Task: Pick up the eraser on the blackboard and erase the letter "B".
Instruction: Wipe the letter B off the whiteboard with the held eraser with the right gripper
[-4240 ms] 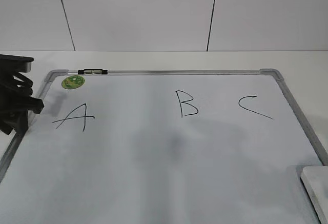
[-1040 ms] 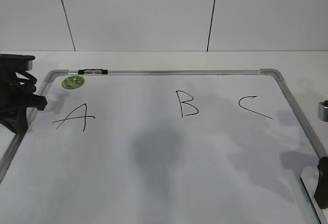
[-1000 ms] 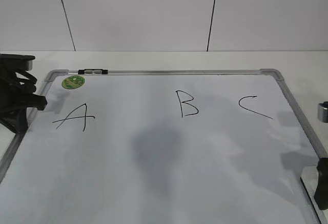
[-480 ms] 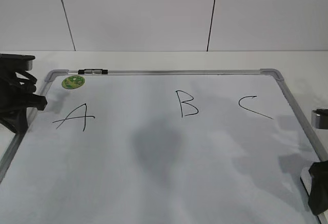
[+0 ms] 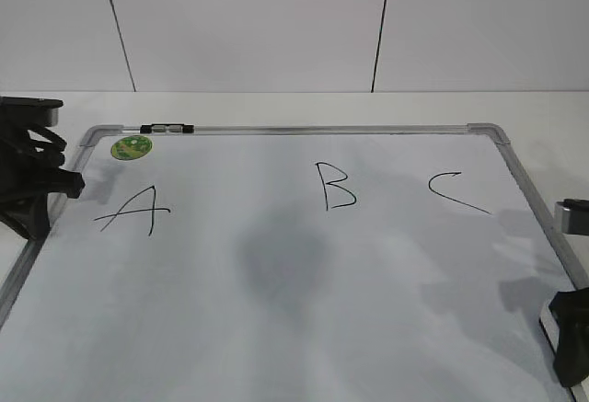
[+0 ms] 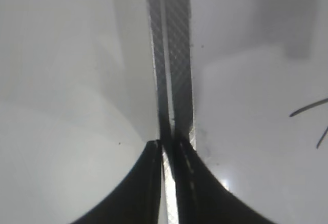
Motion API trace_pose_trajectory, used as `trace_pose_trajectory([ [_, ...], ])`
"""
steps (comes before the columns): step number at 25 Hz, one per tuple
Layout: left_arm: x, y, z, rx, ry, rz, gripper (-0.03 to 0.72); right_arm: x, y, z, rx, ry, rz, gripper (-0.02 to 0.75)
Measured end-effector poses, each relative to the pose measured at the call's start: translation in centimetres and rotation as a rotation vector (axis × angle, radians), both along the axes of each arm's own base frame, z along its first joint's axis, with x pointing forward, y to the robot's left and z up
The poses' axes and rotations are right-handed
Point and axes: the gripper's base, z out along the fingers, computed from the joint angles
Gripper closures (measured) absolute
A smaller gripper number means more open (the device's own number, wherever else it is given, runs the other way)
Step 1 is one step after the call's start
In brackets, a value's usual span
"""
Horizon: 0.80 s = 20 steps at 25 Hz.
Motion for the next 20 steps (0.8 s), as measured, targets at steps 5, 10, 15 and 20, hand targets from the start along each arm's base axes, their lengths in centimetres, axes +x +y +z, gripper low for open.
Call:
trace_pose_trajectory([
  [5,0.00,0.00,0.00,0.000,0.000,0.000,0.637,0.00,-0.04,0.00,-0.004,0.000,0.004,0.195],
  [10,0.00,-0.01,0.00,-0.002,0.000,0.001,0.637,0.02,-0.04,-0.01,-0.004,-0.003,0.004,0.204],
  [15,0.01,-0.02,0.00,-0.002,-0.002,0.001,0.637,0.02,-0.04,-0.01,-0.004,-0.003,0.004,0.204],
  [20,0.01,-0.02,0.00,-0.002,-0.002,0.001,0.637,0.02,-0.04,-0.01,-0.004,-0.003,0.004,0.204],
])
